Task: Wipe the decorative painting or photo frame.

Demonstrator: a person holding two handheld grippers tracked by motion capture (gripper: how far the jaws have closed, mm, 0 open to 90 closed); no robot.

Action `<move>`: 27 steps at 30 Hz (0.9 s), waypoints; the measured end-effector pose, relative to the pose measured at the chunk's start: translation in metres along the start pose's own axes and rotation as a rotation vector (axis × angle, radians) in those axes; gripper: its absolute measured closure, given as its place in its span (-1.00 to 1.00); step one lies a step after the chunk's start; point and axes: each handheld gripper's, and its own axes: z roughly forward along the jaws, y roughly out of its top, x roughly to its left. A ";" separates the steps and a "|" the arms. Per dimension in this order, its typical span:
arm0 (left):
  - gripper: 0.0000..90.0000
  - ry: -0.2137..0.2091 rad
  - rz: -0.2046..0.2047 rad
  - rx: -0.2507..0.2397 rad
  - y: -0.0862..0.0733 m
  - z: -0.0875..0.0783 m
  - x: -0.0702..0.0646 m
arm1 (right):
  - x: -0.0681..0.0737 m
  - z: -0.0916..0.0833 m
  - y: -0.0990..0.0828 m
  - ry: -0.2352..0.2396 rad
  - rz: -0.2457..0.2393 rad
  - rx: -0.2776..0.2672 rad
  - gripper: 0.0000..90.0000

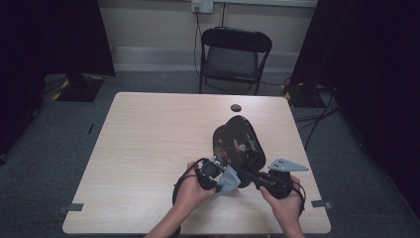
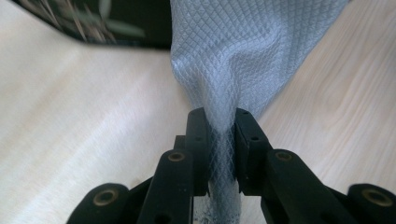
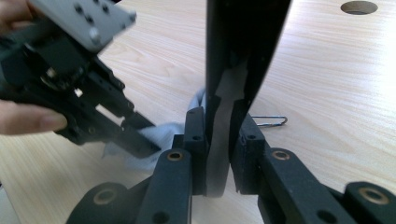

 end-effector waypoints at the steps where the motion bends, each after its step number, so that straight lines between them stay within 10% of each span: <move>1: 0.74 -0.002 -0.007 0.002 -0.002 0.002 0.001 | 0.000 0.000 0.000 0.000 0.000 0.000 0.75; 9: 0.74 -0.003 -0.002 -0.017 -0.003 -0.017 0.004 | 0.000 0.000 0.000 -0.002 0.001 0.000 0.75; 21: 0.74 0.032 0.056 -0.194 0.045 -0.116 -0.006 | 0.001 0.000 0.000 -0.004 0.003 -0.001 0.75; 27: 0.74 0.048 0.114 -0.248 0.072 -0.140 -0.021 | 0.001 0.001 0.000 -0.005 0.002 -0.001 0.75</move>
